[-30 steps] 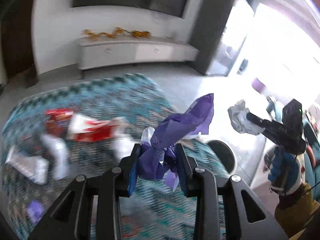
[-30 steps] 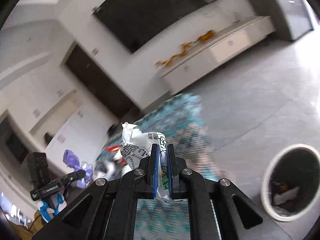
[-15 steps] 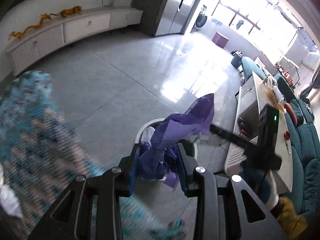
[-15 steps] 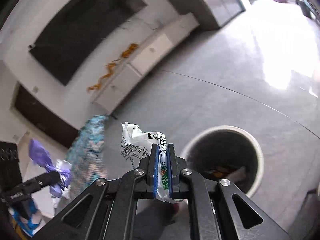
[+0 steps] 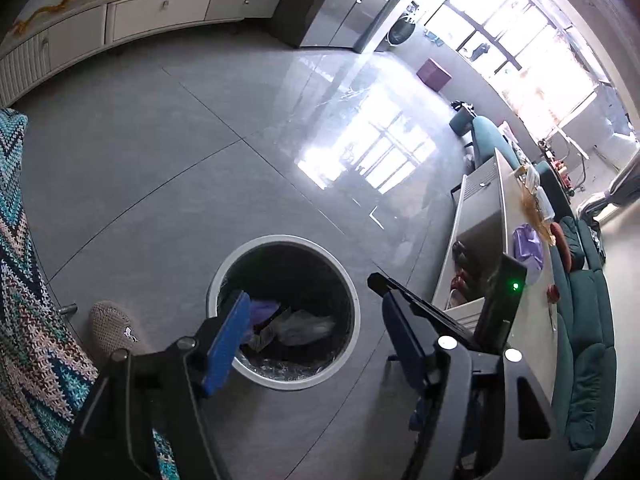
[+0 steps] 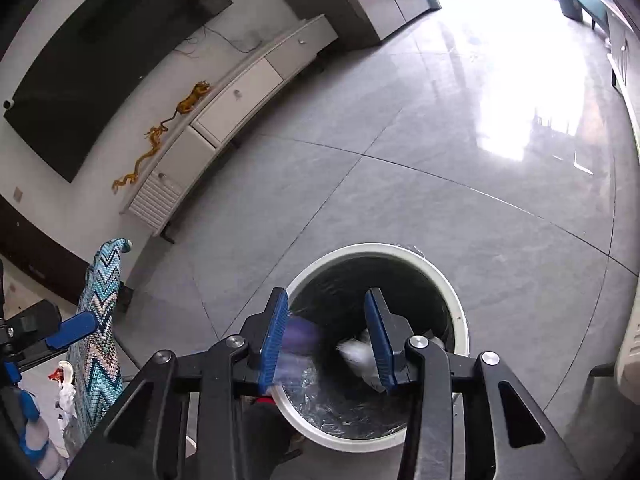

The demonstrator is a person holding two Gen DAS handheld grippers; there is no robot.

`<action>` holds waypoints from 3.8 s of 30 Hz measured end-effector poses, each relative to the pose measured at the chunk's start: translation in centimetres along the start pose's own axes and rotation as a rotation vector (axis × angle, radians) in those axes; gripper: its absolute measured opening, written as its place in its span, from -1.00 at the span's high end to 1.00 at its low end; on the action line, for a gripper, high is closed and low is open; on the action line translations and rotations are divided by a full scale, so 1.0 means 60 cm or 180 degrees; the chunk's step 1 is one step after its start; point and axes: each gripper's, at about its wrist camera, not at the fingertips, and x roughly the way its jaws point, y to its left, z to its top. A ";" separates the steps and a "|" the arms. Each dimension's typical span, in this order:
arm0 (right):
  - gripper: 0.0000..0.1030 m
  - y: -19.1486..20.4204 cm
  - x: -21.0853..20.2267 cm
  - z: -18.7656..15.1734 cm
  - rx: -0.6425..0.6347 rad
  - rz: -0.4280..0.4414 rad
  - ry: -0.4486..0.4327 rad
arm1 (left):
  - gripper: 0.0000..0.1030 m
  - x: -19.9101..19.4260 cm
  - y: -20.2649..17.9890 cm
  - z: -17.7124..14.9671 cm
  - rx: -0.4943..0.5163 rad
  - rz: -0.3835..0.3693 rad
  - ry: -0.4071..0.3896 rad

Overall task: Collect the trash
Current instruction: 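Carry the purple plastic and white wrapper to the bin and release both, then move both open tools back over the table, then grasp a white printed bag with the left tool while the right tool grasps white tissue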

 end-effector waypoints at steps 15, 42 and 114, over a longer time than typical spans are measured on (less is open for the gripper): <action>0.11 0.097 -0.118 -0.023 -0.0372 0.0092 -0.0337 | -0.30 -0.173 -0.006 -0.075 0.0265 0.0728 -0.0745; -0.97 0.543 -0.298 -0.153 -0.2074 0.0498 -0.0986 | -0.31 -0.602 0.195 -0.344 -0.0625 0.2457 -0.2334; 0.23 0.765 0.091 -0.371 -0.3156 0.1049 0.0822 | 0.36 -0.638 0.694 -0.503 -0.3322 0.1051 -0.1679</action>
